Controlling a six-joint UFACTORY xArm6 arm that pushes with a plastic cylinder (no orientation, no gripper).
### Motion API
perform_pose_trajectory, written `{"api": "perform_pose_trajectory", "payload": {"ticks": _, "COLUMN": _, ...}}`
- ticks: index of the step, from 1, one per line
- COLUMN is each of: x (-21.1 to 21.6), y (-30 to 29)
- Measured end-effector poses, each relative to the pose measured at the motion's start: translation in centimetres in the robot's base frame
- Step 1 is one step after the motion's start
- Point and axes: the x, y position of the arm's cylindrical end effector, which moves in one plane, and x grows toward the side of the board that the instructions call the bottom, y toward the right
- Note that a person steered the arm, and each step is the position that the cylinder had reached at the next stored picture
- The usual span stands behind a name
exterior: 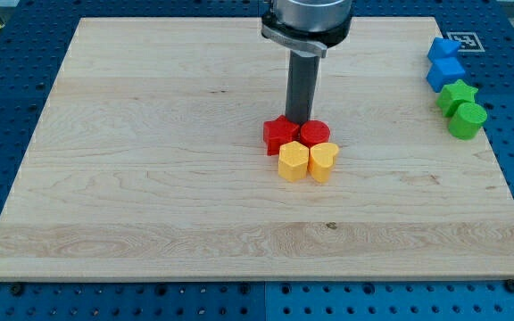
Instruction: Push the yellow hexagon towards the bottom side
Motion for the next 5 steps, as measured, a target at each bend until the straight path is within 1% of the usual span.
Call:
{"api": "perform_pose_trajectory", "payload": {"ticks": 1, "x": 2.5, "y": -0.2}}
{"api": "perform_pose_trajectory", "payload": {"ticks": 3, "x": 5.5, "y": -0.1}}
{"api": "perform_pose_trajectory", "payload": {"ticks": 4, "x": 6.7, "y": 1.3}}
{"api": "perform_pose_trajectory", "payload": {"ticks": 5, "x": 5.5, "y": 3.7}}
